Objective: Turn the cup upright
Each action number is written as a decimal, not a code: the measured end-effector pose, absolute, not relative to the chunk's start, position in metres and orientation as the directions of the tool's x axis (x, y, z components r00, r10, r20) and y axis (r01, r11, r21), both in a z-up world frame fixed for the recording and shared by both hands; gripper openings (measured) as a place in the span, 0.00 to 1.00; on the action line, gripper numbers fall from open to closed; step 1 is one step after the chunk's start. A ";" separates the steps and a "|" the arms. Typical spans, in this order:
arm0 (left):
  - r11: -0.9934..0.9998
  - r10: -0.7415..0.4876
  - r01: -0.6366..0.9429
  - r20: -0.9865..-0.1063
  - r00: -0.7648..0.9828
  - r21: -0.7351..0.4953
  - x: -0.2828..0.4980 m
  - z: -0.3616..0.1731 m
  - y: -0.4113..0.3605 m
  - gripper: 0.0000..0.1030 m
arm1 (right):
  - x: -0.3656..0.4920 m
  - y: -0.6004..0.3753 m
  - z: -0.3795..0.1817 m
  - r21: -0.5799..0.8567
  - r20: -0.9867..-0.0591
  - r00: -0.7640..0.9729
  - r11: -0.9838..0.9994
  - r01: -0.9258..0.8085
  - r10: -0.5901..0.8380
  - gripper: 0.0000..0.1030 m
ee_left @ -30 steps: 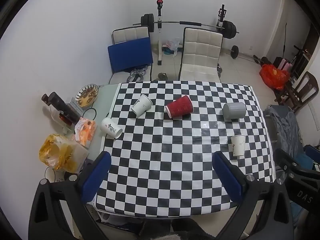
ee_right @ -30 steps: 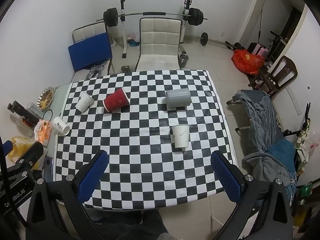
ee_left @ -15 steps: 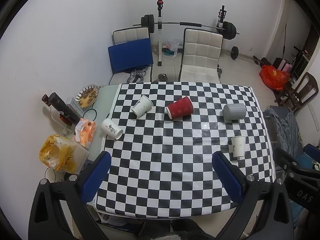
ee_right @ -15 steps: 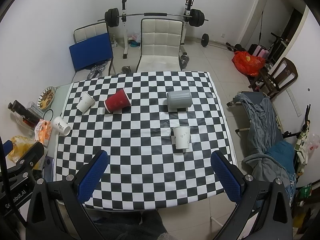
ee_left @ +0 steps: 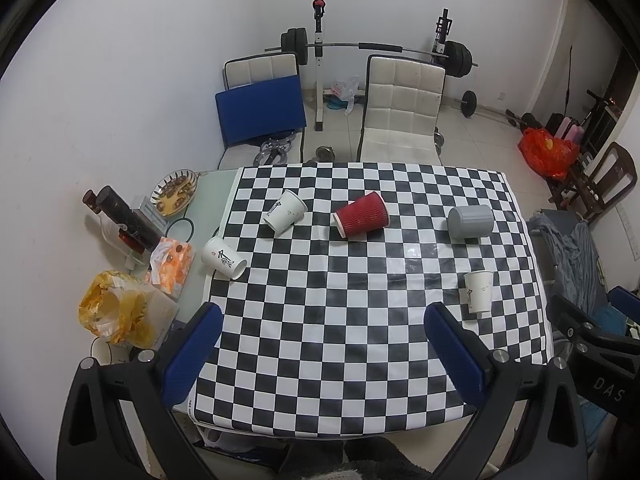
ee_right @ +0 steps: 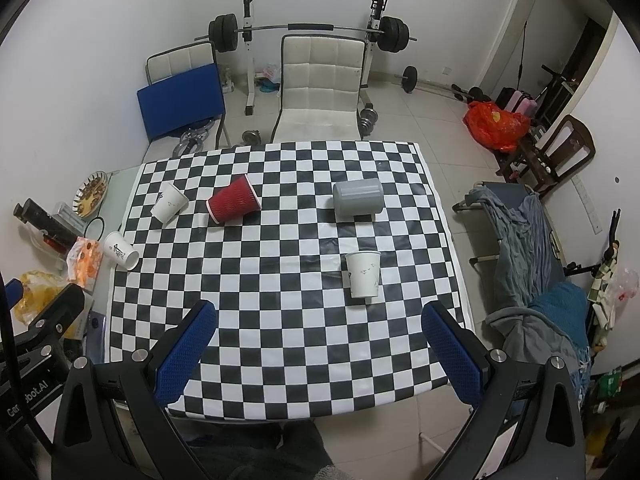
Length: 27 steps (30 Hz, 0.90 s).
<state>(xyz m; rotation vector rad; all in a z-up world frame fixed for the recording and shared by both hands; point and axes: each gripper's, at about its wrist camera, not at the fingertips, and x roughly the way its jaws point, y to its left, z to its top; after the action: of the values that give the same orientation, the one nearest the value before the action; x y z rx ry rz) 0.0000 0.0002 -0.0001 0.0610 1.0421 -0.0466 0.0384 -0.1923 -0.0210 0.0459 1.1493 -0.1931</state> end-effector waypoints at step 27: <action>0.997 -0.012 0.068 -0.866 0.500 0.025 0.000 0.000 0.000 1.00 | 0.035 -0.194 -0.022 -0.064 -0.911 0.393 0.982 0.175 -0.130 1.00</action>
<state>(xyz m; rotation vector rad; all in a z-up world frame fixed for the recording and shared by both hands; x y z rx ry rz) 0.0005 0.0002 -0.0001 0.0583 1.0465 -0.0483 0.0346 -0.1940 -0.0215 0.0444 1.1513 -0.1938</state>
